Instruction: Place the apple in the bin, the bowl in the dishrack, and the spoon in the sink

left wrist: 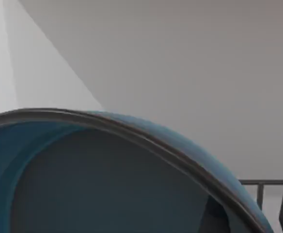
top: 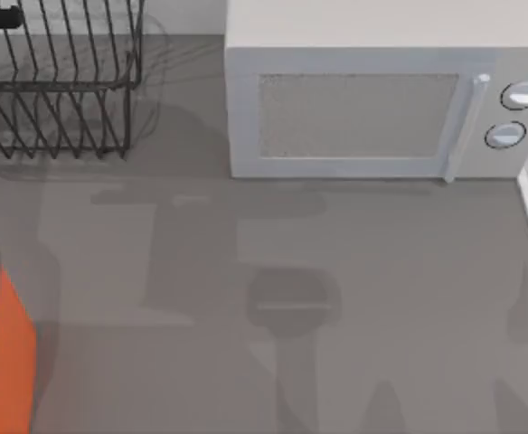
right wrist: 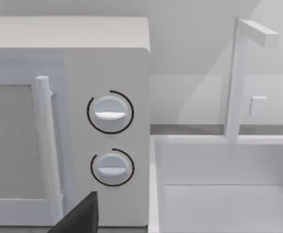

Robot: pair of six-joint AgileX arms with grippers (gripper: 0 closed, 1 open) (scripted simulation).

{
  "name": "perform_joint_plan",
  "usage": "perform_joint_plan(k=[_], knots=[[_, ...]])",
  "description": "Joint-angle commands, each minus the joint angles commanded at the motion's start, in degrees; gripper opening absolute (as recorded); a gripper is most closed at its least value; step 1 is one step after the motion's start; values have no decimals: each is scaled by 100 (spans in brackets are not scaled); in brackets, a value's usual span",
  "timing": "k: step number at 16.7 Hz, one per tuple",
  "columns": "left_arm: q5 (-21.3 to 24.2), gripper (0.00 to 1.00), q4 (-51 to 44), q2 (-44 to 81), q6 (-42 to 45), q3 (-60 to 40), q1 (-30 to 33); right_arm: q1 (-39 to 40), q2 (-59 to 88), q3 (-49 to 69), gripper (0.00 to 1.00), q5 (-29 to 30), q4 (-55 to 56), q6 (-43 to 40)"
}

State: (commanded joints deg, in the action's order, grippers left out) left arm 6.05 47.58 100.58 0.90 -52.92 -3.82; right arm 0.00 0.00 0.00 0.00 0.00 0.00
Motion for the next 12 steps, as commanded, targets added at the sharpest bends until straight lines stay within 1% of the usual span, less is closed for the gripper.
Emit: perform_joint_plan(k=[6,7,12], knots=[[0,98,0,0,0,0,0,0,0,0,100,0,0,0],[0,100,0,0,0,0,0,0,0,0,100,0,0,0],[0,100,0,0,0,0,0,0,0,0,100,0,0,0]])
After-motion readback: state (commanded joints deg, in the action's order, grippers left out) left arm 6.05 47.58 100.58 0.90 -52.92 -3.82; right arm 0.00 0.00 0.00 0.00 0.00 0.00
